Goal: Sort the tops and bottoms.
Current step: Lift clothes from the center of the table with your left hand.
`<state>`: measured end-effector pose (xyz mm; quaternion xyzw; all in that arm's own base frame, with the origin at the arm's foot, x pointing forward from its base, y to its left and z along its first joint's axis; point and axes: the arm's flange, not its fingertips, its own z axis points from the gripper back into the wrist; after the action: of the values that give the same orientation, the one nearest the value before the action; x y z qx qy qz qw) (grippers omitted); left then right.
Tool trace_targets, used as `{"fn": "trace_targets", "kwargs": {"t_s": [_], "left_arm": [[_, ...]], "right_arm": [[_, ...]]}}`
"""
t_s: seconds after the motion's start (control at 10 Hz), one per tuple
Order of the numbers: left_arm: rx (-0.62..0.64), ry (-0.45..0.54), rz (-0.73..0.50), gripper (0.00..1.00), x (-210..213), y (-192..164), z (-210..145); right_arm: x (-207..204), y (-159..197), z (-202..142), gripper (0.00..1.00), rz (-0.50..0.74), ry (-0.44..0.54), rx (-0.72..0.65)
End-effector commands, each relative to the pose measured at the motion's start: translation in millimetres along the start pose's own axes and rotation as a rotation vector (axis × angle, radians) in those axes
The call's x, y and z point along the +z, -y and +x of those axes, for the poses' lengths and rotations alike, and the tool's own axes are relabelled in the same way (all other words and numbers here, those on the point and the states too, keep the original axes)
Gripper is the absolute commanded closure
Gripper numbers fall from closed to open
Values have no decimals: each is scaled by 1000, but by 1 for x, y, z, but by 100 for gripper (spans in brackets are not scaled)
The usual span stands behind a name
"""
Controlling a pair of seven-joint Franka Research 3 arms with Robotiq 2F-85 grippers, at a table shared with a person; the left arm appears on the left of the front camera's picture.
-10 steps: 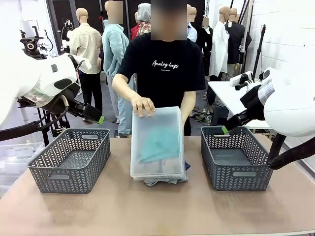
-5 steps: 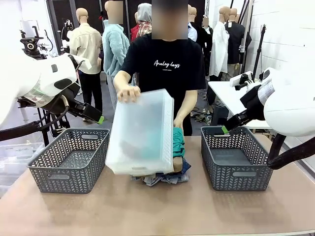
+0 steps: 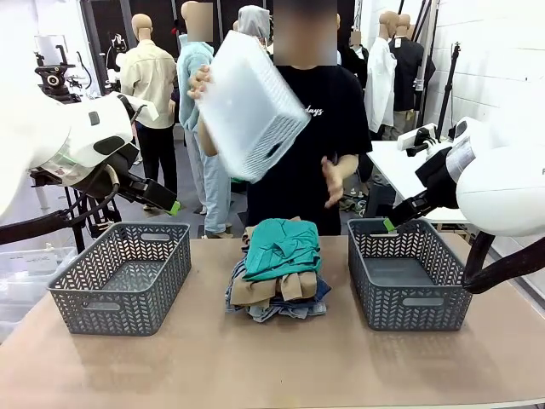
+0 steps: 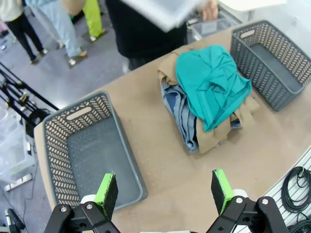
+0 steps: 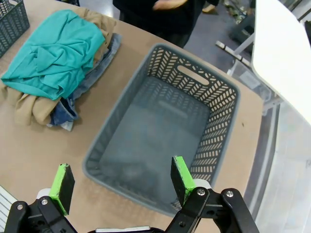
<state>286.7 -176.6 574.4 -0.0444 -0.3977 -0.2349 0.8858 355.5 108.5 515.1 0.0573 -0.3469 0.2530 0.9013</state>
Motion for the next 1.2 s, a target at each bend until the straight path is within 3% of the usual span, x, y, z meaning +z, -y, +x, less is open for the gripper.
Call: {"fn": "trace_targets", "kwargs": {"t_s": [0.0, 1.1], "left_arm": [[-10, -1, -11, 0, 0, -1, 0], [-10, -1, -11, 0, 0, -1, 0]], "right_arm": [[-3, 1, 0, 0, 5, -2, -1], [-3, 1, 0, 0, 5, -2, -1]]}}
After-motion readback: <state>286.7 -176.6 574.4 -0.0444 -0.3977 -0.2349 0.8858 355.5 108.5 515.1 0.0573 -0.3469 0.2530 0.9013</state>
